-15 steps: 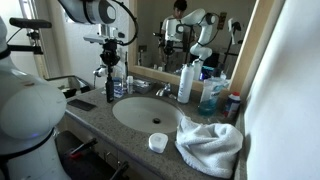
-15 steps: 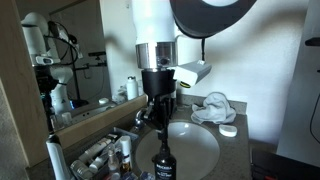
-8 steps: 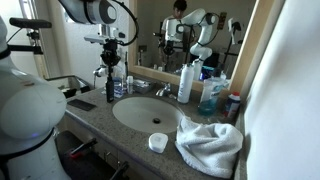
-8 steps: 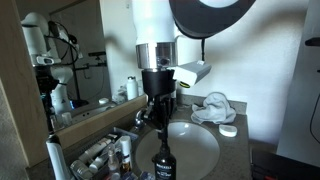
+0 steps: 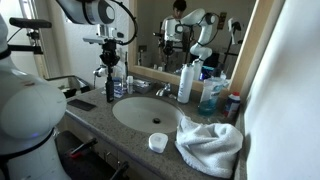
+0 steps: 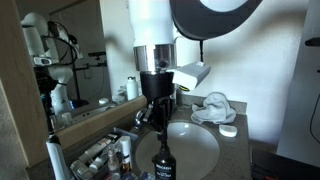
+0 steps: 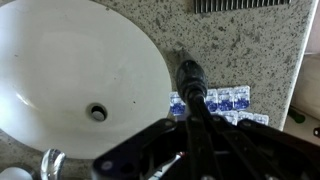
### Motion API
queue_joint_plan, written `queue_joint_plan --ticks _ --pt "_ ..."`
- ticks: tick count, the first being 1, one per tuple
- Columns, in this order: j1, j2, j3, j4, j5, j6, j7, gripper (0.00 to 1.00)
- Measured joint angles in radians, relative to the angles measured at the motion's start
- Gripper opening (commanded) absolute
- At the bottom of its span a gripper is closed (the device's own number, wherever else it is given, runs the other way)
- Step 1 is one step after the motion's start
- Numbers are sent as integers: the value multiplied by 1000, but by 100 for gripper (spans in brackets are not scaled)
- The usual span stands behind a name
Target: Press down on the black spray bottle
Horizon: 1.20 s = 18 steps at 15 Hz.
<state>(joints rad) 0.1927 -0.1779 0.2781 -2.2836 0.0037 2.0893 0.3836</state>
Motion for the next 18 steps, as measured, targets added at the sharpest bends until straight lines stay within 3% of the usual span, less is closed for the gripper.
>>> queue_joint_plan --ticks 18 --pt "1 16 11 7 -15 0 21 5"
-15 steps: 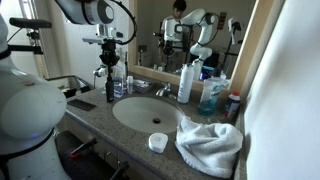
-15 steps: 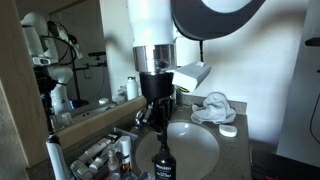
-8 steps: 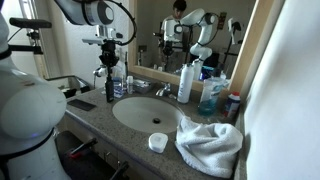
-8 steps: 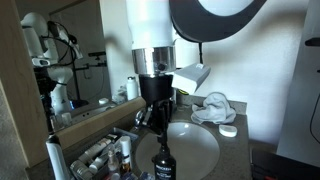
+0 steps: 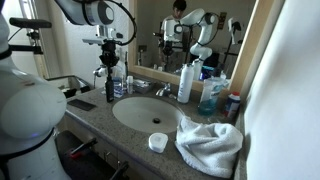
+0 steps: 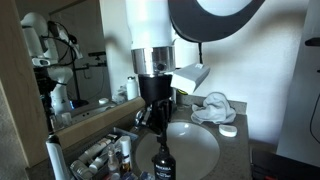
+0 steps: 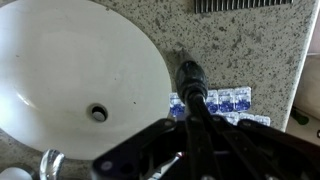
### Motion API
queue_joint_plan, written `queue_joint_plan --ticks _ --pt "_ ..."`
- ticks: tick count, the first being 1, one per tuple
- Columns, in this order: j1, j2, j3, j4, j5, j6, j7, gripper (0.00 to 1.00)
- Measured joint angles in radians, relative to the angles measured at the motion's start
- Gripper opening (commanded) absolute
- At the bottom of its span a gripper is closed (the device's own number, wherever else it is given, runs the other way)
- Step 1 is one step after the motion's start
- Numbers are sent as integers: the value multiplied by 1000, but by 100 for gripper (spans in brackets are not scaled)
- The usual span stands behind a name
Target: Press down on the black spray bottle
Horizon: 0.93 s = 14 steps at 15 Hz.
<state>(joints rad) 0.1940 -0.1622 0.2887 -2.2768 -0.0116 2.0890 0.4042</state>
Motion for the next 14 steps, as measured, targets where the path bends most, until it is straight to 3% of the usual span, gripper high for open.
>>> queue_joint_plan --ticks 14 --pt "3 3 4 44 -19 -54 16 5"
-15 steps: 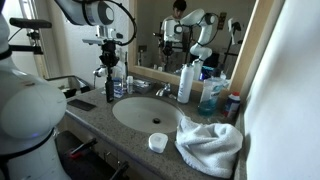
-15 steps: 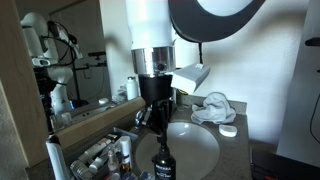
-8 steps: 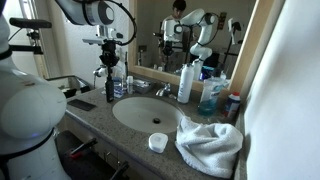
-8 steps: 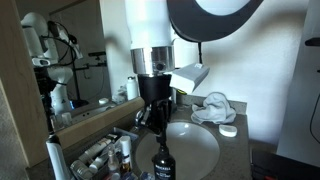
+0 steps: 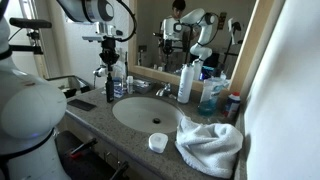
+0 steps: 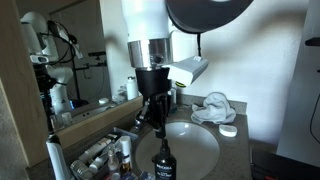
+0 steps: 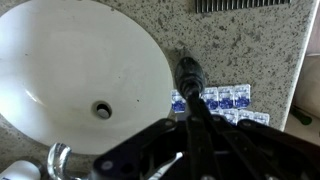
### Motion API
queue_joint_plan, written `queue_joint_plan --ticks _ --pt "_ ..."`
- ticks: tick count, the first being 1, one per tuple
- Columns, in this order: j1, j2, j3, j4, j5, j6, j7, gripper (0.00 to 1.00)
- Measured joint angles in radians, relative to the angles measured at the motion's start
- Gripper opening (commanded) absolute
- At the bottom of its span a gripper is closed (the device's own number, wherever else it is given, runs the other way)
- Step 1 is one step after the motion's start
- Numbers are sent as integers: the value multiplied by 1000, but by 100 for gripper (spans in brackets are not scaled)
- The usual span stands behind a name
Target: Press down on the black spray bottle
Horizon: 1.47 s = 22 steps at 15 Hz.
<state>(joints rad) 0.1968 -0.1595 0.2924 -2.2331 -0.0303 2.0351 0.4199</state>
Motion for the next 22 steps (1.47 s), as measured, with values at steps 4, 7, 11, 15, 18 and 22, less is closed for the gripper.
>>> queue_joint_plan --ticks 4,7,11,15,18,22 --pt "11 -8 6 46 -6 -19 0 5" --pt "12 -33 9 78 -18 -26 1 5" --pt "9 -81 8 103 -29 -34 2 33" --pt "7 -107 3 108 -29 -37 2 60" --pt "3 -112 -1 109 -29 -37 2 84" --pt "-6 -113 -2 109 -29 -37 2 100"
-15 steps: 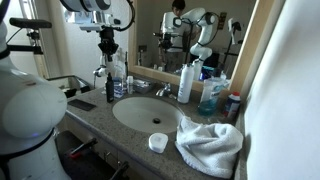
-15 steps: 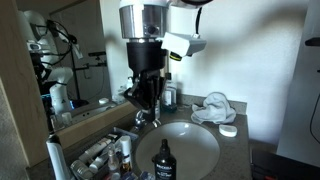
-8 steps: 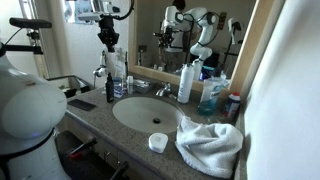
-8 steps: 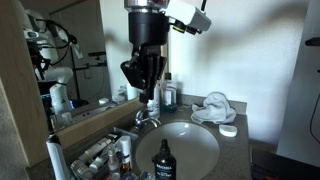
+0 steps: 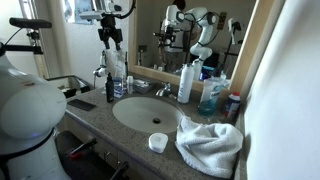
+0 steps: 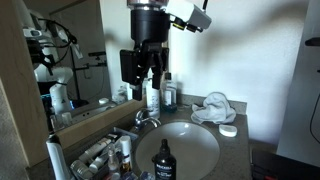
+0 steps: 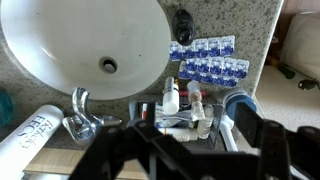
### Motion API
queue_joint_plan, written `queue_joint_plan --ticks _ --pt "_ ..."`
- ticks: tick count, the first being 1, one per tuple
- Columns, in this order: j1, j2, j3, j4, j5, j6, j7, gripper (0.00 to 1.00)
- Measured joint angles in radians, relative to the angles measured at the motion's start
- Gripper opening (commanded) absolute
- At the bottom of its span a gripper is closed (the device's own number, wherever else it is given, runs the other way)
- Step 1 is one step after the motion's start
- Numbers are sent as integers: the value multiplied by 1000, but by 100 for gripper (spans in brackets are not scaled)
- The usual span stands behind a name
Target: Press down on the black spray bottle
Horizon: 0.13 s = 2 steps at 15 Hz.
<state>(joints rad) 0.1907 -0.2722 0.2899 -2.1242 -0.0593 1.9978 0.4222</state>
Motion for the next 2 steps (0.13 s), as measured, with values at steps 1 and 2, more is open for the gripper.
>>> queue_joint_plan --ticks 1,2 --pt "-1 0 0 0 0 0 0 100" --pt "-1 0 0 0 0 0 0 100"
